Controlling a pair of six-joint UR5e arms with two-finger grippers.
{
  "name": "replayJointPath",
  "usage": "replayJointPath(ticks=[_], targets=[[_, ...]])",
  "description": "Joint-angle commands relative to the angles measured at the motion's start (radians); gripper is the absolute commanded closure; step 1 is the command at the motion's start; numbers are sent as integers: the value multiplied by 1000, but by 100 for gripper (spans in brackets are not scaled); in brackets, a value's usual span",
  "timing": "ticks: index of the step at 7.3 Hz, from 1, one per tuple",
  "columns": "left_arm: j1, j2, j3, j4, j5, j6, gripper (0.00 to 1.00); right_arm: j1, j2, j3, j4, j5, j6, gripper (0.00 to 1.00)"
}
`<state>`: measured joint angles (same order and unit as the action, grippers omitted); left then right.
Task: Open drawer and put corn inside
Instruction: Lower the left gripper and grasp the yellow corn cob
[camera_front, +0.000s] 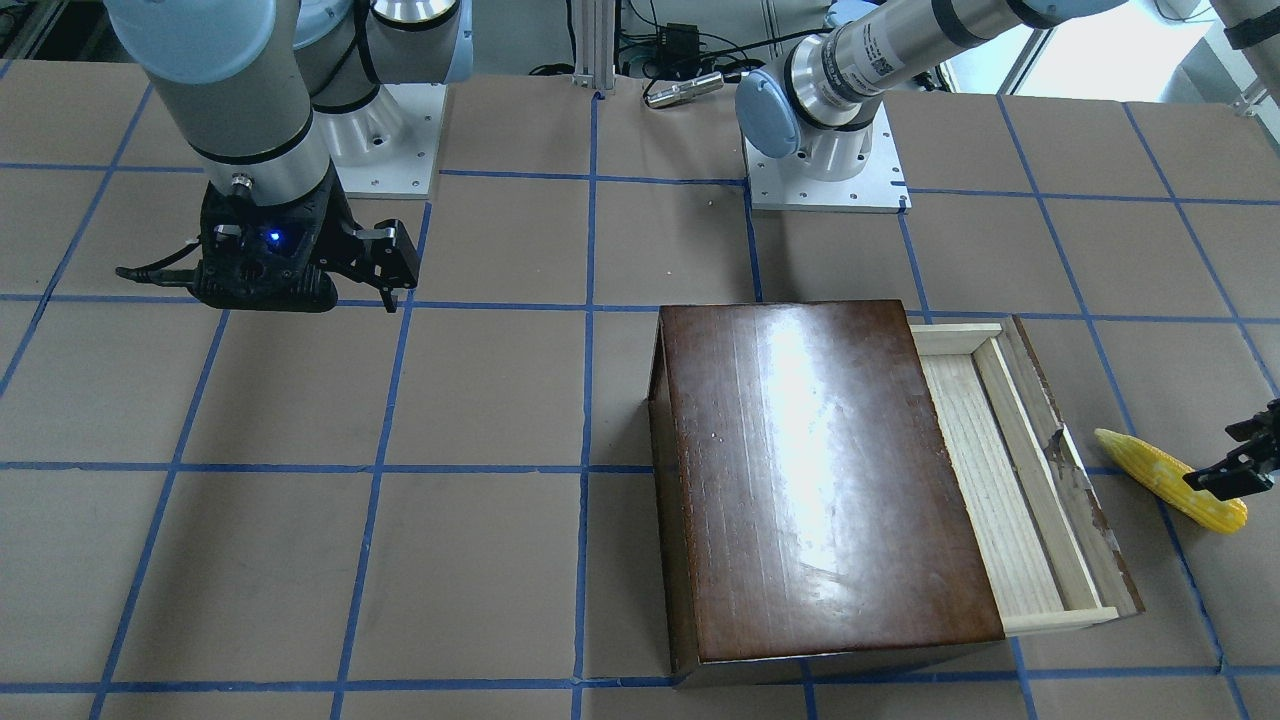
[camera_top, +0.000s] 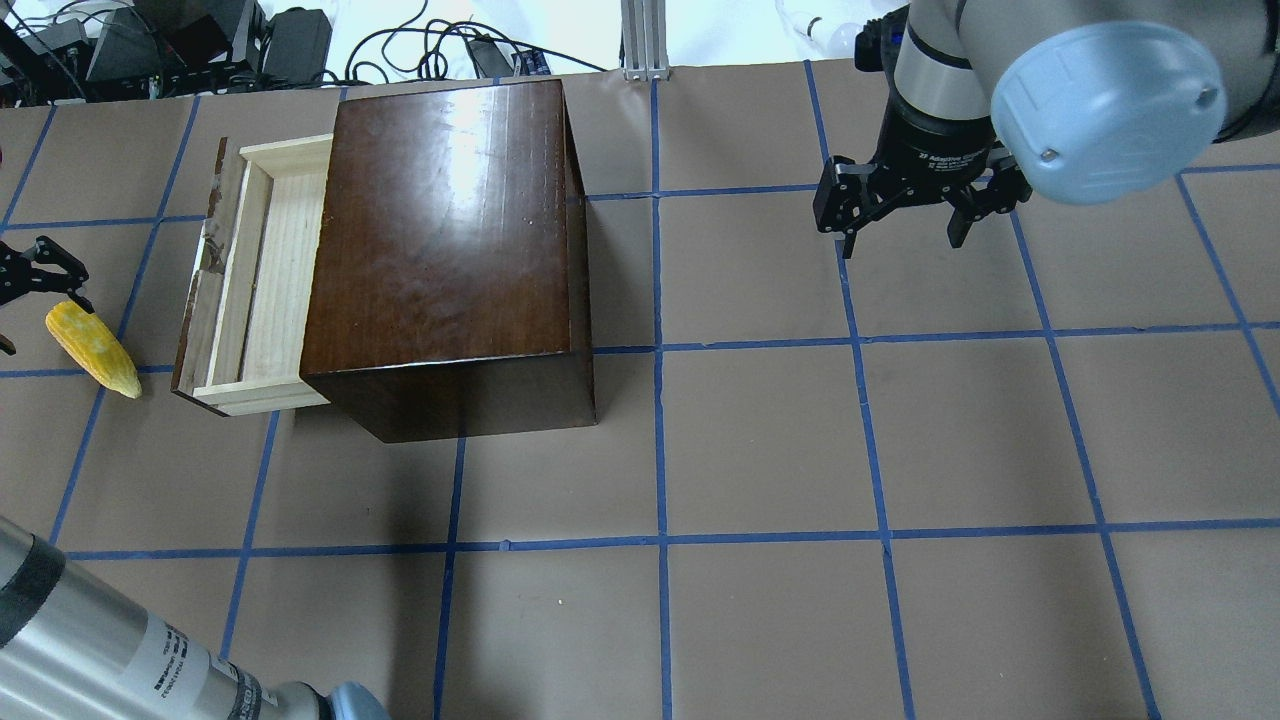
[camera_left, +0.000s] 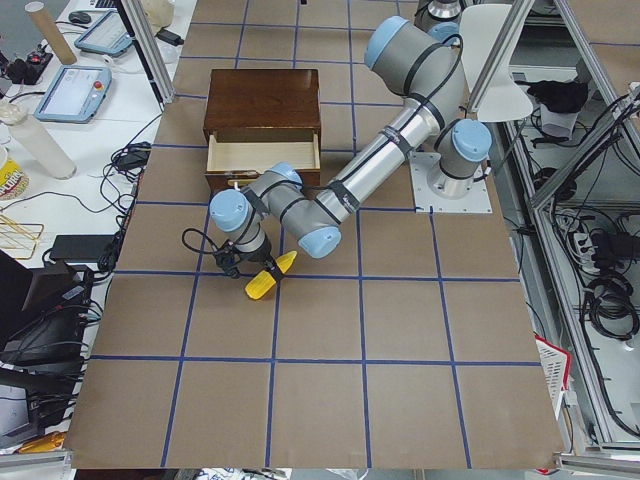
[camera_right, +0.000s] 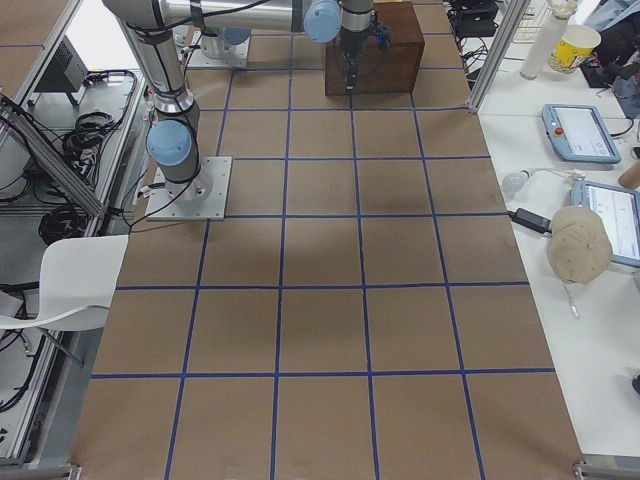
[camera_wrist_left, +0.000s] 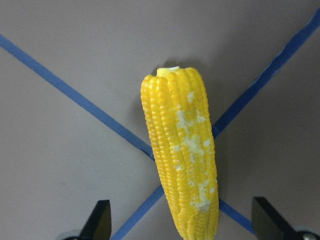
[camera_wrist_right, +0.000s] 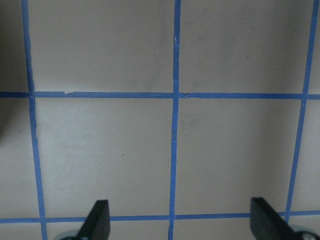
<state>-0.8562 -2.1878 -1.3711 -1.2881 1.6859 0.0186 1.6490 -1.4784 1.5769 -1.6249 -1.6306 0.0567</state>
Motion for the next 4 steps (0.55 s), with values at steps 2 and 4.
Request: replayJointPath(ticks=[2, 4], targets=[[0, -45, -9, 97, 11, -66, 0, 0, 0, 0, 0, 0, 0, 0], [0, -69, -9, 99, 9, -176, 0, 0, 0, 0, -1, 0, 0, 0]])
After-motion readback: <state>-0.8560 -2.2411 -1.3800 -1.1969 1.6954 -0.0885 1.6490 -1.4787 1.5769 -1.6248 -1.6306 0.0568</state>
